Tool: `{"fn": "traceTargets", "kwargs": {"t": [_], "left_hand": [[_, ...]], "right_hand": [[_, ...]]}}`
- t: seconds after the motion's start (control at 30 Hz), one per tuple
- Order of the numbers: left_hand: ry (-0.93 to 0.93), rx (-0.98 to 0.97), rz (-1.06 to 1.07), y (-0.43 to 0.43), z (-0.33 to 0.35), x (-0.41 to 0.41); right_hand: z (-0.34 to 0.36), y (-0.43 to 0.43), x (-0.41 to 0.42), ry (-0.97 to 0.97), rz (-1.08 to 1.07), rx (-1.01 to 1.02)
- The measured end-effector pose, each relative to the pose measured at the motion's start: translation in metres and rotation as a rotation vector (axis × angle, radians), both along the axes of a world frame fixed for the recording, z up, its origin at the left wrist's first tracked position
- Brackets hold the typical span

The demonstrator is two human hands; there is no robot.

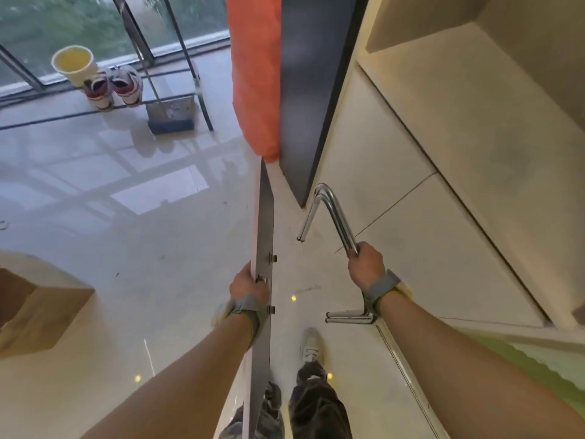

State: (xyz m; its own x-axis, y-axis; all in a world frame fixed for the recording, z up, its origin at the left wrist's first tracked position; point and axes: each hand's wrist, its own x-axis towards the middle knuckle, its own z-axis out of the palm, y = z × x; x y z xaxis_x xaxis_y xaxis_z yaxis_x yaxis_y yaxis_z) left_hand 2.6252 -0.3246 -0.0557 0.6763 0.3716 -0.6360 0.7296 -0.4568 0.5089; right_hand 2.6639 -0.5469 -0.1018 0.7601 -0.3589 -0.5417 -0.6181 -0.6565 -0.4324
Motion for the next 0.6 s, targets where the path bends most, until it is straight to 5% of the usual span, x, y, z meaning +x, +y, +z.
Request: {"fn": "traceTargets", "kwargs": {"t": [0.6], "left_hand": [[0.049, -0.043, 0.130, -0.010, -0.071, 0.048]], "right_hand": [[-0.111, -0.026, 0.082, 0.026, 0.043, 0.066]]}}
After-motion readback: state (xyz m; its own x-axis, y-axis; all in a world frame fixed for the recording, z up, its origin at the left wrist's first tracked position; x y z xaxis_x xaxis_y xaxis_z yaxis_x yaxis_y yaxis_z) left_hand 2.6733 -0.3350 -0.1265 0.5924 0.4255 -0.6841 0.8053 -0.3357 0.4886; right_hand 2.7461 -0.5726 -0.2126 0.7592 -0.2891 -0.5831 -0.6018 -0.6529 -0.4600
